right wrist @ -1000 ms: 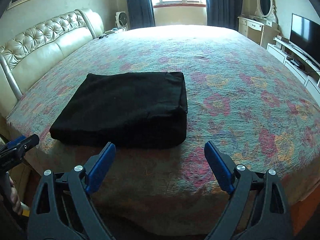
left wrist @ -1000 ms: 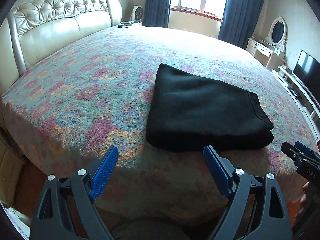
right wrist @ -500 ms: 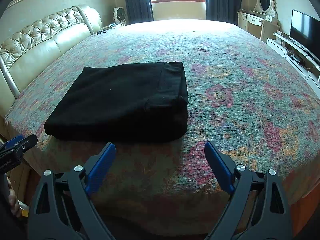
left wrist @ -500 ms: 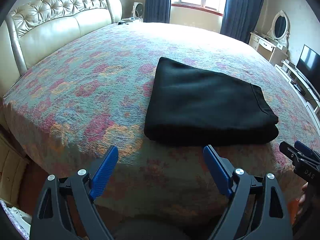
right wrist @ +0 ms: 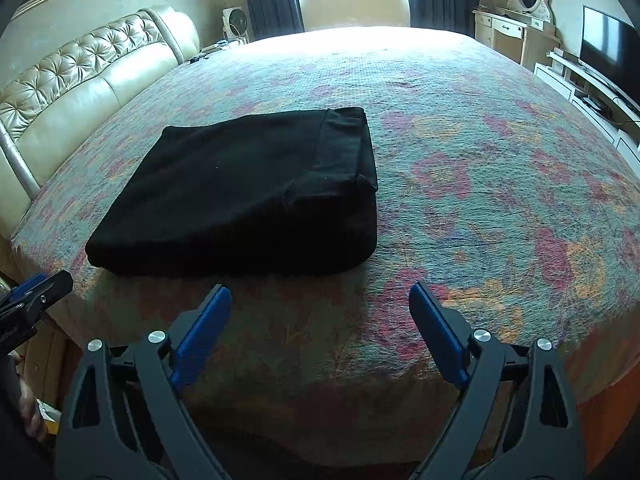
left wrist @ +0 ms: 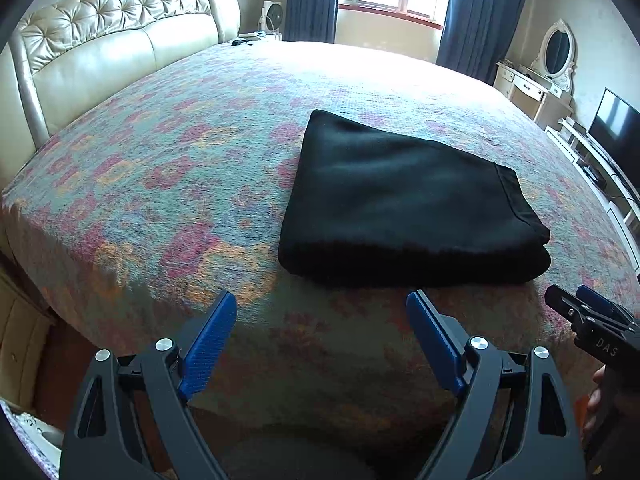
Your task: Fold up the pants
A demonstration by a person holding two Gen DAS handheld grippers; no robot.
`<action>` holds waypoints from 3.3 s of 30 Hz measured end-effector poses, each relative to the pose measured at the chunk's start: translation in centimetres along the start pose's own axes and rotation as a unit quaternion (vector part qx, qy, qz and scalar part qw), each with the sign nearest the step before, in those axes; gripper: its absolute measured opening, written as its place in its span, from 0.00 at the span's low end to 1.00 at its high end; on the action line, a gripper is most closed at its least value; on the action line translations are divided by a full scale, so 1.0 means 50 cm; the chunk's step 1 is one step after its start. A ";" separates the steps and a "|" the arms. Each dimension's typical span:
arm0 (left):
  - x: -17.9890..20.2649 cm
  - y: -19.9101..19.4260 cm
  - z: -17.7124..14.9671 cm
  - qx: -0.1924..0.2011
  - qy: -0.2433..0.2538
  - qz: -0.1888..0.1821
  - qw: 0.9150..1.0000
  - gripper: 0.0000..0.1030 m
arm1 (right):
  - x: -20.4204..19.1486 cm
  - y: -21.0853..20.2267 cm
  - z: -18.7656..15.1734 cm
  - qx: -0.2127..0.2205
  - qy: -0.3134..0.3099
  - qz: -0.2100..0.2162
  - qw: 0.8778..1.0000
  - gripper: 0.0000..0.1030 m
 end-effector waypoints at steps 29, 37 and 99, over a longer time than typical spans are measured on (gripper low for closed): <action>0.018 -0.005 0.012 0.011 0.022 0.013 1.000 0.83 | -0.012 0.023 -0.027 -0.031 -0.001 0.007 0.999 0.88; 0.029 -0.016 0.033 0.029 0.053 0.033 0.998 0.83 | -0.015 0.026 -0.032 -0.037 -0.002 0.012 0.999 0.88; -0.528 0.435 0.212 -0.048 -0.066 0.103 0.991 0.94 | 0.166 0.610 0.584 -0.006 0.018 -0.102 0.995 0.98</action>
Point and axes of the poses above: each gripper's, at about its wrist camera, not at the fingertips, and y roughly the way its jaws point, x to its right, z to its top, the point moved 5 cm from there along y, roughly the way its jaws point, and after that the axes turned 10 degrees about y, right-handed, at the moved point
